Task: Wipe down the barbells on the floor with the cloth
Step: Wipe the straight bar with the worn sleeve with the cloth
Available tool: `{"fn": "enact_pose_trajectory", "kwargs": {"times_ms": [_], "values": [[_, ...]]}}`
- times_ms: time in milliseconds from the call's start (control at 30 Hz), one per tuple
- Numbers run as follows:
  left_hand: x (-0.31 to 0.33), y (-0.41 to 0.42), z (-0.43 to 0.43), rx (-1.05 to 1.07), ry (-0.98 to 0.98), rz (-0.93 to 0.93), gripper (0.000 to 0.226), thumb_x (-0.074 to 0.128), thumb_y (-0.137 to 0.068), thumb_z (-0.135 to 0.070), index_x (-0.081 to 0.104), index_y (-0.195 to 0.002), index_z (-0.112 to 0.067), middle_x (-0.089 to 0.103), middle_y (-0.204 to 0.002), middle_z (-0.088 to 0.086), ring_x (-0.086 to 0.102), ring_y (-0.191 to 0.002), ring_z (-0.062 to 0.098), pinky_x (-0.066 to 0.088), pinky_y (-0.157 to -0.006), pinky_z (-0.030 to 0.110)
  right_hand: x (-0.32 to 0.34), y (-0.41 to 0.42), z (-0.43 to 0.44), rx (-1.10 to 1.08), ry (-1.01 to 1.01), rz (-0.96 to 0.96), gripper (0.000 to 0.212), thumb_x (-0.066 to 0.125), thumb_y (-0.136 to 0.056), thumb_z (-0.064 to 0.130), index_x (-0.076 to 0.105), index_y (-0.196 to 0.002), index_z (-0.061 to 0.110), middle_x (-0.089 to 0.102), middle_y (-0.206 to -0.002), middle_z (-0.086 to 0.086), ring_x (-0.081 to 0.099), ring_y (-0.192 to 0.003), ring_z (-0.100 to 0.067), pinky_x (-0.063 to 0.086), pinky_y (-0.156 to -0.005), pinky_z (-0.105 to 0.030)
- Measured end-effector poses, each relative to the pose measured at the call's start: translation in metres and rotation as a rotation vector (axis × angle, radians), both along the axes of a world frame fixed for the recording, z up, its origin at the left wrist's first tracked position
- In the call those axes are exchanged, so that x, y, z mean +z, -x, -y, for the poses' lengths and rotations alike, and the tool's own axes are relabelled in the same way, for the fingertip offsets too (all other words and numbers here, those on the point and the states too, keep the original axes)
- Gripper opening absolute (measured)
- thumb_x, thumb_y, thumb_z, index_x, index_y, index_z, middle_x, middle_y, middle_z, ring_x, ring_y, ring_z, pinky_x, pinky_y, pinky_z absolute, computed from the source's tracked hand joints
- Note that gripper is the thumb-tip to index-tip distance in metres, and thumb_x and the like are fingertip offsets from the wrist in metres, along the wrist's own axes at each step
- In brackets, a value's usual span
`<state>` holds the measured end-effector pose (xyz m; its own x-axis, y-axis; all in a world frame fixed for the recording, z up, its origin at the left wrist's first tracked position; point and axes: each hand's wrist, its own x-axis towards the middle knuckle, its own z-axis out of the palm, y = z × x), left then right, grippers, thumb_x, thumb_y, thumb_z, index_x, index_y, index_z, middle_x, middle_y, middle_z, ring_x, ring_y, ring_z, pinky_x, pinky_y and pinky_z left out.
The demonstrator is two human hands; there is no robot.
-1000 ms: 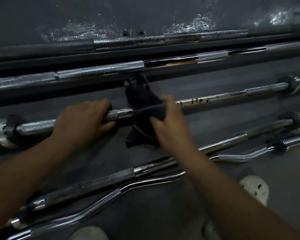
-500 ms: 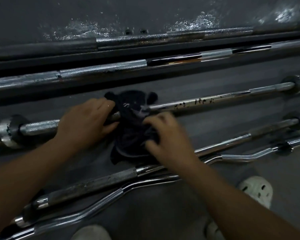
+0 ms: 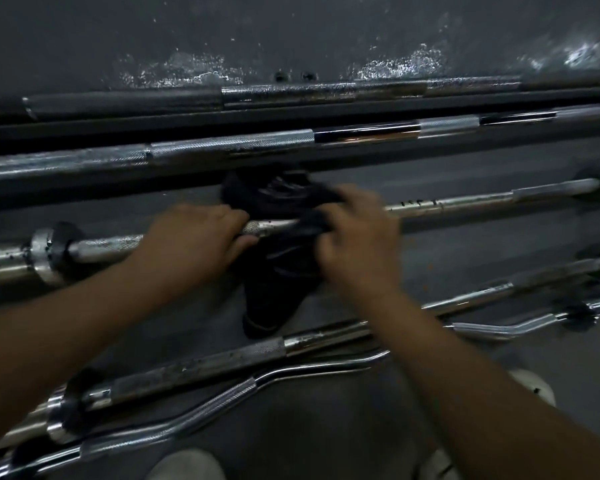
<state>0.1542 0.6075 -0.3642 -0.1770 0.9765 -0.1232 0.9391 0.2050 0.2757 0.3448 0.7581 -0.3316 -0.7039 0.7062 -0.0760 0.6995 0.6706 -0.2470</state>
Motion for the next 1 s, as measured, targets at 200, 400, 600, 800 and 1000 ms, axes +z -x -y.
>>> {"fn": "enact_pose_trajectory", "kwargs": {"times_ms": [200, 400, 600, 800, 1000], "values": [[-0.001, -0.012, -0.006, 0.123, 0.189, -0.002, 0.033, 0.061, -0.083, -0.056, 0.052, -0.089, -0.025, 0.063, -0.086, 0.006, 0.063, -0.077, 0.033, 0.04, -0.058, 0.034, -0.016, -0.011, -0.02, -0.578, -0.023, -0.074, 0.057, 0.042, -0.077, 0.02, 0.06, -0.125, -0.005, 0.057, -0.132, -0.023, 0.051, -0.121, -0.043, 0.038, -0.107, -0.046], [0.013, 0.016, -0.016, 0.063, 0.466, 0.234, 0.021, 0.066, -0.085, -0.033, 0.055, -0.097, -0.019, 0.067, -0.103, 0.013, 0.065, -0.095, 0.032, 0.048, -0.071, 0.036, -0.009, 0.028, 0.066, 0.212, 0.089, -0.089, 0.054, 0.057, -0.073, 0.026, 0.064, -0.126, 0.017, 0.056, -0.139, -0.008, 0.047, -0.133, -0.029, 0.034, -0.108, -0.044], [0.006, 0.001, -0.002, 0.186, 0.296, 0.093, 0.036, 0.059, -0.082, -0.06, 0.053, -0.088, -0.026, 0.063, -0.083, 0.004, 0.064, -0.078, 0.03, 0.041, -0.059, 0.032, -0.013, -0.044, -0.063, -0.429, -0.122, -0.09, 0.039, 0.044, -0.076, 0.012, 0.067, -0.105, 0.002, 0.066, -0.107, -0.02, 0.058, -0.101, -0.042, 0.042, -0.092, -0.045], [0.007, 0.023, -0.021, 0.182, 0.513, 0.309, 0.03, 0.064, -0.084, -0.051, 0.062, -0.092, -0.022, 0.07, -0.089, 0.004, 0.067, -0.085, 0.026, 0.045, -0.06, 0.028, -0.004, 0.05, 0.062, 0.138, 0.17, -0.291, 0.057, 0.05, -0.074, 0.005, 0.063, -0.129, 0.009, 0.067, -0.102, -0.011, 0.057, -0.095, -0.031, 0.045, -0.091, -0.041], [0.004, -0.008, 0.008, 0.176, 0.215, 0.012, 0.041, 0.054, -0.085, -0.063, 0.056, -0.09, -0.022, 0.061, -0.082, 0.004, 0.063, -0.079, 0.032, 0.041, -0.059, 0.035, -0.013, -0.055, -0.078, -0.261, -0.049, -0.063, 0.04, 0.057, -0.071, 0.003, 0.075, -0.105, 0.014, 0.072, -0.099, -0.01, 0.065, -0.095, -0.036, 0.051, -0.086, -0.04]]}}
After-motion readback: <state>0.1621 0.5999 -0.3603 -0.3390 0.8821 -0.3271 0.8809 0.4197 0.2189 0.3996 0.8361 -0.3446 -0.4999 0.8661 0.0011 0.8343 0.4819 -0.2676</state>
